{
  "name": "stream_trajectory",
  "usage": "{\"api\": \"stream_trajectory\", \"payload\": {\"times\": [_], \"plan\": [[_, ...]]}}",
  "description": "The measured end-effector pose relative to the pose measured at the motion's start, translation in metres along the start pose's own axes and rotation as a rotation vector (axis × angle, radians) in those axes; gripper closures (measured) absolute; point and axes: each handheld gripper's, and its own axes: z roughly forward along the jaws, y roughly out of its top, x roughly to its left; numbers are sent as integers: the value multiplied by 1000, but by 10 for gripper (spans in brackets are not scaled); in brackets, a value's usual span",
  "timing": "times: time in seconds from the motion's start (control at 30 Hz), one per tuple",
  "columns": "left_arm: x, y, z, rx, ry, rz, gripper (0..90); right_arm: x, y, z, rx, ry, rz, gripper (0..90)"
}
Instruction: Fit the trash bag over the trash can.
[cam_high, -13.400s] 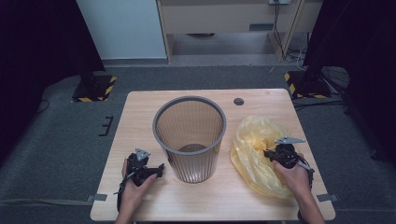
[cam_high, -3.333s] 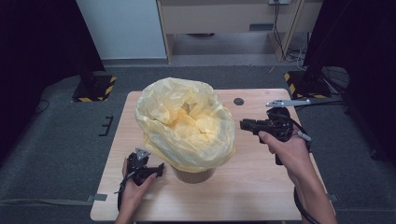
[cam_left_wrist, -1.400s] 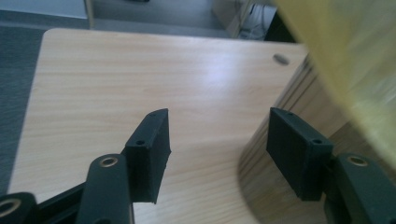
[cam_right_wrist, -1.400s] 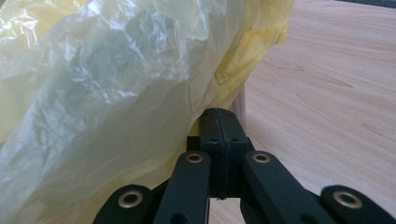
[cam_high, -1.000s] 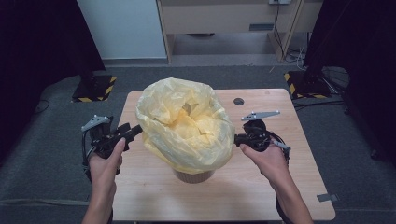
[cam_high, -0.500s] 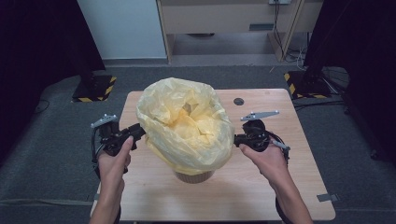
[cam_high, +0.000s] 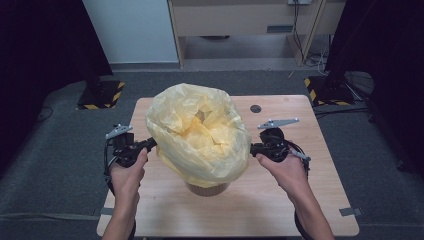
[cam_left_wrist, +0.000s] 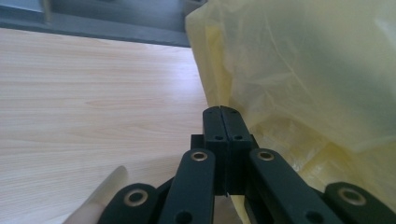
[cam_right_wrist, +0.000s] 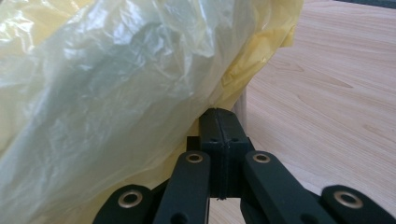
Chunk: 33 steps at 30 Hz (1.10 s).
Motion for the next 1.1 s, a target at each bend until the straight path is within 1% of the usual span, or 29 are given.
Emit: {"api": "stream_trajectory", "payload": {"times": [0.03,0.1,0.27,0.37,0.5,0.6,0.73,0.77,0.83,0.9,0.97,1.1], "plan": [[-1,0,1,5,23,11,900,0,0,1,1,-10,-3,900],[-2,-1,4,14,56,30,900,0,-1,3,6,-21,1,900],[-3,-3,14,40,116,63,900,-5,-4,11,22,-37,13,900],[-5,-5,21,59,126,76,900,-9,-6,17,40,-48,24,900],[-5,-10,30,77,139,79,900,-14,-11,24,61,-54,34,900],[-5,-14,34,86,152,86,900,-16,-14,28,75,-59,34,900],[-3,-19,39,99,160,82,900,-18,-19,35,90,-72,35,900],[-3,-20,40,103,164,84,900,-18,-20,37,89,-75,30,900],[-3,-22,41,111,177,96,900,-18,-22,39,97,-74,36,900],[-2,-24,43,117,174,92,900,-20,-25,43,109,-78,39,900],[-2,-27,46,127,178,97,900,-21,-28,47,122,-82,46,900],[0,-31,50,141,177,85,900,-23,-36,54,140,-83,60,900]]}}
